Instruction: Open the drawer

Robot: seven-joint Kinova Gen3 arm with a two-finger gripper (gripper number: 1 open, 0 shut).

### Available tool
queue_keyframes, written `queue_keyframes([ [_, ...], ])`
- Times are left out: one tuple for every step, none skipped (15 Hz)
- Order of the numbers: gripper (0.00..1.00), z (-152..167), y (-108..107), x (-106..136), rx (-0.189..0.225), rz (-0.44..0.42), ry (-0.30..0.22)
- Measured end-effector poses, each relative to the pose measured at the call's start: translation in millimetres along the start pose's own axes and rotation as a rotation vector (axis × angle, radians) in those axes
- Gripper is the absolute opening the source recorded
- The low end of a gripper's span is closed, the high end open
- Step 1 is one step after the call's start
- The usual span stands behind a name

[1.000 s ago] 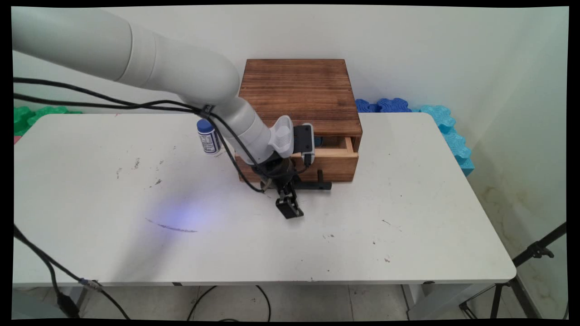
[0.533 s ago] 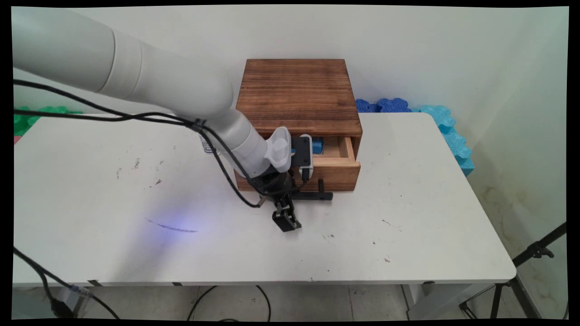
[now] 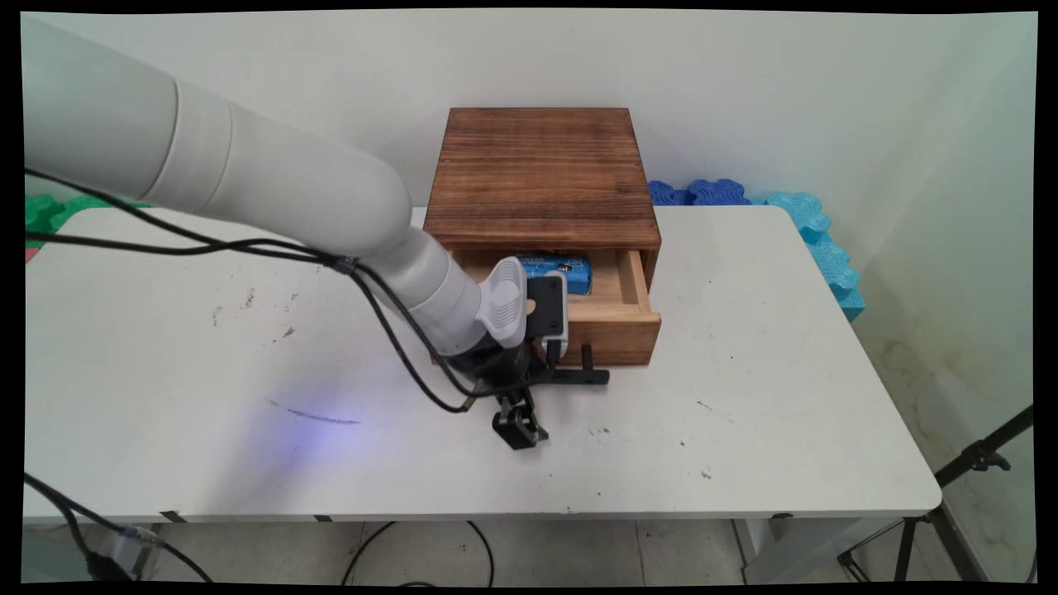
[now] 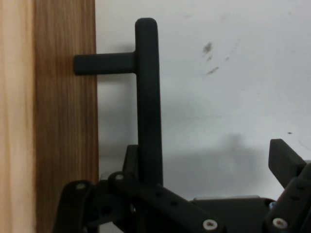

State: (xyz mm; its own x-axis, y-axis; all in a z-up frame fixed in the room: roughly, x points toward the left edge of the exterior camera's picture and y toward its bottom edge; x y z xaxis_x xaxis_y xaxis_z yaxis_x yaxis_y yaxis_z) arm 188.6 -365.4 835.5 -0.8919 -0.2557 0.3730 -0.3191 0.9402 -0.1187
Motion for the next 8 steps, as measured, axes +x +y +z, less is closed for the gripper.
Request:
queue_keyframes([
  [1.00, 0, 5, -1, 0.000, 0.003, 0.001],
  [1.00, -1, 9, -1, -0.001, 0.005, 0.002],
  [1.00, -1, 14, -2, -0.002, 0.008, 0.004],
  [1.00, -2, 18, -2, -0.004, 0.012, 0.005],
  [1.00, -3, 22, -3, -0.006, 0.014, 0.007],
  [1.00, -4, 27, -3, -0.008, 0.017, 0.008],
  [1.00, -5, 31, -4, -0.010, 0.019, 0.010],
  [1.00, -7, 35, -4, -0.013, 0.022, 0.012],
])
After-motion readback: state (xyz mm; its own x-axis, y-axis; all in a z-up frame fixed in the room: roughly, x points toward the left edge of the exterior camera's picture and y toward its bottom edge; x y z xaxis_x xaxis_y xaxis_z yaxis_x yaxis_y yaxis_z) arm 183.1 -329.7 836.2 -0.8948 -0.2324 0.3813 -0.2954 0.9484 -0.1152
